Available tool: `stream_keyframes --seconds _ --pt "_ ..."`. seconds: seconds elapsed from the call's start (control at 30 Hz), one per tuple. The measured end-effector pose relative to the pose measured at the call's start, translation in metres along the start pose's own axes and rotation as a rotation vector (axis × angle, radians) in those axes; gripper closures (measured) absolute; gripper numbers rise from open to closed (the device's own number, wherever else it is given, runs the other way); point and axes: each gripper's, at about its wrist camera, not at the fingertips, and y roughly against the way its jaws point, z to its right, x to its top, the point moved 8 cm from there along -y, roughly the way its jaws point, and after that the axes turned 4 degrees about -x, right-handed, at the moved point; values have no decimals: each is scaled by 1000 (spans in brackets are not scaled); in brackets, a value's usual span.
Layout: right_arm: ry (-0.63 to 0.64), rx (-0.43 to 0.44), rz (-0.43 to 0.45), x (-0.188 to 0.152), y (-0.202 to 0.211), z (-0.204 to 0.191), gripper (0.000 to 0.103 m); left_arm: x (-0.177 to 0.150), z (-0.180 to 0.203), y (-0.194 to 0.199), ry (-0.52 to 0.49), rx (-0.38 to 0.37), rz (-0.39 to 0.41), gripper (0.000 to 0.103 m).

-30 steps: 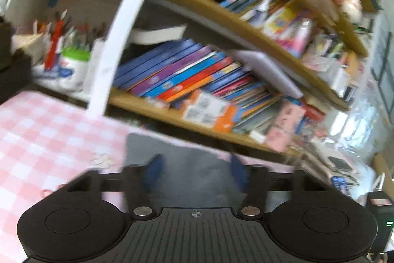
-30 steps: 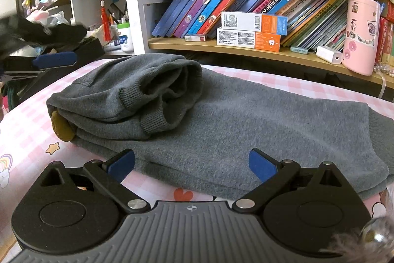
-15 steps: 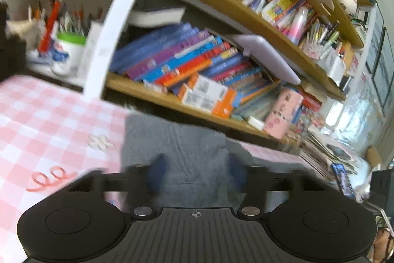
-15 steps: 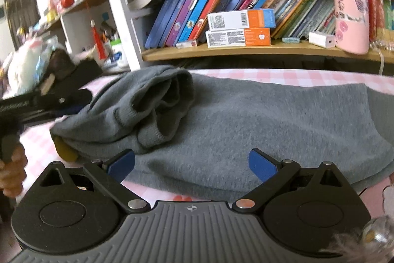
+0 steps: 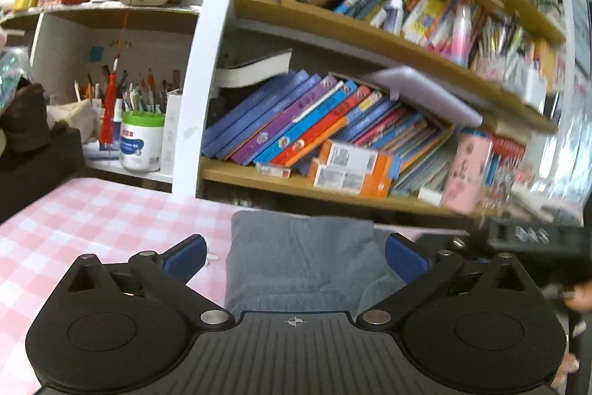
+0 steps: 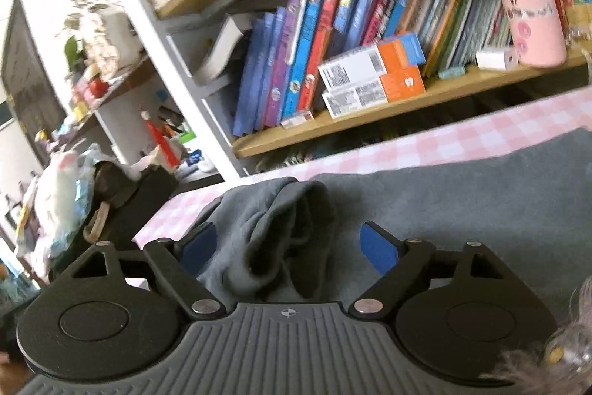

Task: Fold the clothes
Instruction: 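Open the left tool and lay the folded sleeve flat, then grasp the hem end of the grey strip with the right tool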

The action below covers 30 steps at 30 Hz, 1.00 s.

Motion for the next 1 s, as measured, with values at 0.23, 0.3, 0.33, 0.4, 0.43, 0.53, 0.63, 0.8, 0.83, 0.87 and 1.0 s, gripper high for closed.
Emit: stream_keyframes --seconds 0.23,0.3,0.33,0.4,0.43,0.53,0.63,0.8,0.83,0.87,1.0 --pt "-25 3 -86 -22 -23 5 60 -13 8 -10 -50 -16 -84 0" --pt "-13 25 -54 -19 -17 2 90 -13 8 -10 -51 -16 -87 0" --pt "6 38 -20 -14 -10 -3 92 -14 8 -10 -52 -16 -88 0" --pt "64 62 52 -6 4 -16 94 -14 8 -10 -53 -15 -90 0" --pt "92 61 70 -5 8 -20 94 -15 8 -11 -54 -15 -92 0" --pt "115 -15 -13 -19 -8 -15 94 -16 8 -11 -55 -14 -95 0" --pt "95 -44 -52 -34 -22 2 89 -17 8 -12 -57 -14 -99 0" --pt "139 -51 -36 -35 -18 -2 84 -18 9 -12 -63 -16 -105 0" --pt "138 -49 -33 -35 -17 -1 83 -19 10 -12 -65 -18 -106 0" --pt "132 -47 -30 -35 -16 0 83 -19 11 -12 -68 -19 -107 0" --pt "107 -53 -4 -30 -7 6 63 -20 14 -12 -77 -25 -111 0"
